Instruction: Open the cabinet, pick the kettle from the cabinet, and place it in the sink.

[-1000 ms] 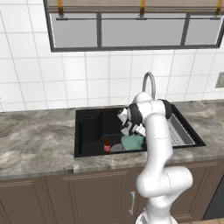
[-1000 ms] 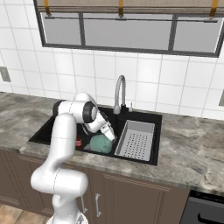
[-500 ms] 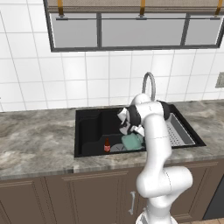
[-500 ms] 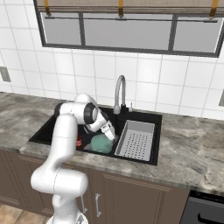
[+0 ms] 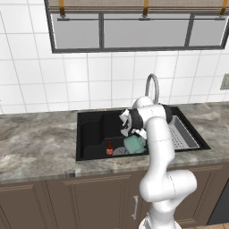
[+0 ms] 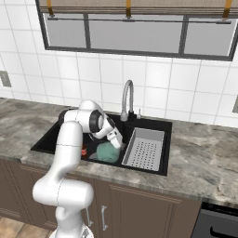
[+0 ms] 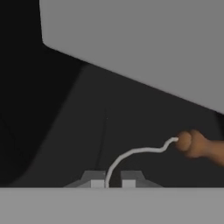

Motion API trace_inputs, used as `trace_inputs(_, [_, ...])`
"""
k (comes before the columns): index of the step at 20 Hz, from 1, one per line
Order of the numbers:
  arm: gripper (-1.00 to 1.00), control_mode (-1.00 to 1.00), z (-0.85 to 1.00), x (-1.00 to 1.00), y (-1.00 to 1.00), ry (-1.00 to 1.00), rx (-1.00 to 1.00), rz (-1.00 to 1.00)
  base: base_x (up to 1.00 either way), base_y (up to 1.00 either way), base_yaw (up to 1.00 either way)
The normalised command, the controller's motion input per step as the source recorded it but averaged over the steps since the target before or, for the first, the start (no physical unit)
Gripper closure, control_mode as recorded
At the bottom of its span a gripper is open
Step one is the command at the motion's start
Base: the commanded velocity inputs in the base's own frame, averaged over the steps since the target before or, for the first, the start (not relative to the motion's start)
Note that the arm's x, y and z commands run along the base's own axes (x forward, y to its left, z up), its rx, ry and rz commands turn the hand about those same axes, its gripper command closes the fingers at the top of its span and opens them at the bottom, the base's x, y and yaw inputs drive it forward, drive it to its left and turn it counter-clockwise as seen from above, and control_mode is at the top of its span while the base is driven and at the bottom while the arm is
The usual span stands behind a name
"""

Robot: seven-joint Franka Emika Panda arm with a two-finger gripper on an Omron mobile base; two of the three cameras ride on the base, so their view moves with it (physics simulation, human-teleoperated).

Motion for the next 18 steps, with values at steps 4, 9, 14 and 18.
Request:
trace_inputs(4, [1.0, -1.0, -0.13, -0.05, 0.2, -0.01, -0.02, -0.12, 0.0, 0.0, 0.0])
trace_inputs(9, [1.0, -1.0, -0.14, -0.07, 0.22, -0.03, -0.03, -0.13, 0.0, 0.0, 0.0])
trace_inputs(14, [-1.0, -1.0, -0.16, -0.1, 0.24, -0.03, -0.06, -0.13, 0.0, 0.0, 0.0])
trace_inputs(18, [-1.0, -1.0, -0.11, -0.06, 0.24, -0.05, -0.07, -0.14, 0.0, 0.0, 0.0])
